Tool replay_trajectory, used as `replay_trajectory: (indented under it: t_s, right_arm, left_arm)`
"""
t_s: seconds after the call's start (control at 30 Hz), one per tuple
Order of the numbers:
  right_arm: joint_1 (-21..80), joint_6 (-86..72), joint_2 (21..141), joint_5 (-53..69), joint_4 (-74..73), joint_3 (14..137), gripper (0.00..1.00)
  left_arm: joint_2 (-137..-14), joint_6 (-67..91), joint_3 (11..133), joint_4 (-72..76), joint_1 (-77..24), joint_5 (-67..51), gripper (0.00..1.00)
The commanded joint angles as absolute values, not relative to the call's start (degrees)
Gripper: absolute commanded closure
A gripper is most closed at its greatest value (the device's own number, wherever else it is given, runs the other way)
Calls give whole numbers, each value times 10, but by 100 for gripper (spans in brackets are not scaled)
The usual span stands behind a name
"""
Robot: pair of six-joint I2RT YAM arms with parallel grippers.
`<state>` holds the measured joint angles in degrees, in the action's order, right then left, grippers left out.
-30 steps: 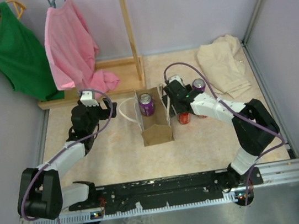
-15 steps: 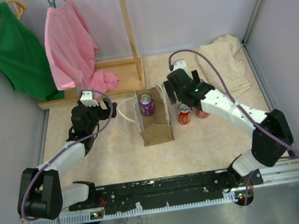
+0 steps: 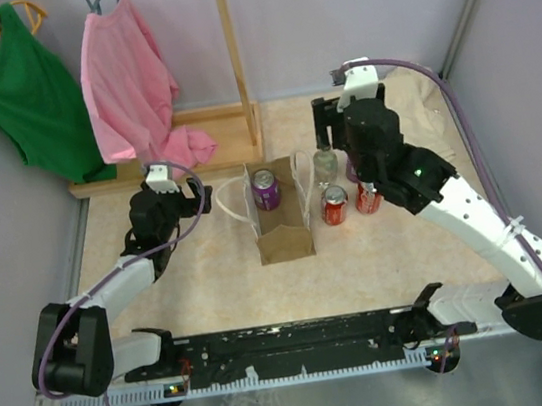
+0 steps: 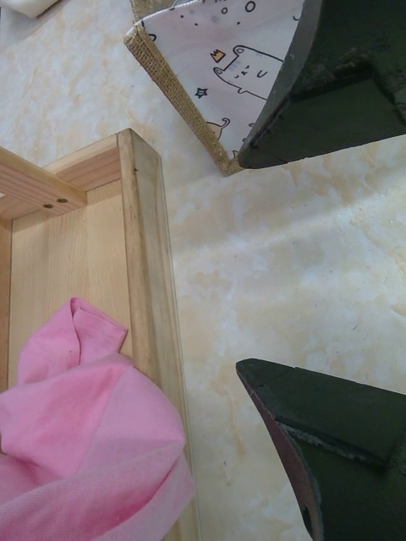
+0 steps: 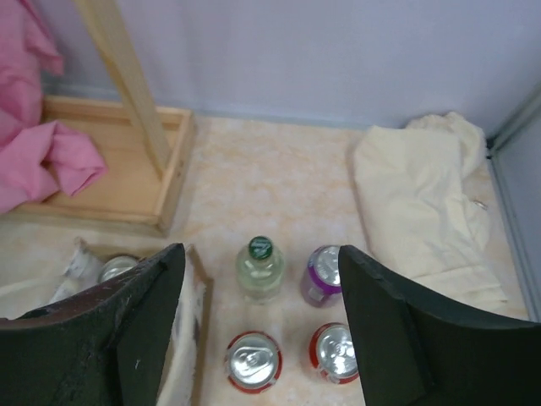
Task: Take the beverage out of the canvas bag
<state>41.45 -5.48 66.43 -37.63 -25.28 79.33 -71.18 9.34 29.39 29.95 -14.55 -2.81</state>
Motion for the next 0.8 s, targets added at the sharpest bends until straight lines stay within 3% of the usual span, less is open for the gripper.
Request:
replay_trajectory:
  t_s: [0.0, 0.17, 0.37, 0.77]
  right_arm:
    - [479, -18, 708, -349, -239, 828, 28]
    - [540, -1, 782, -347, -258, 875, 25]
    - [542, -14, 844, -286, -272, 893, 31]
    - [526, -61, 966, -251, -276, 903, 35]
  left_arm:
    - [-716, 90, 310, 305, -149, -26, 0]
    - [-715, 86, 310, 303, -149, -22, 0]
    - [-714, 86, 306, 304, -149, -19, 0]
    - [-710, 88, 300, 307, -150, -18, 0]
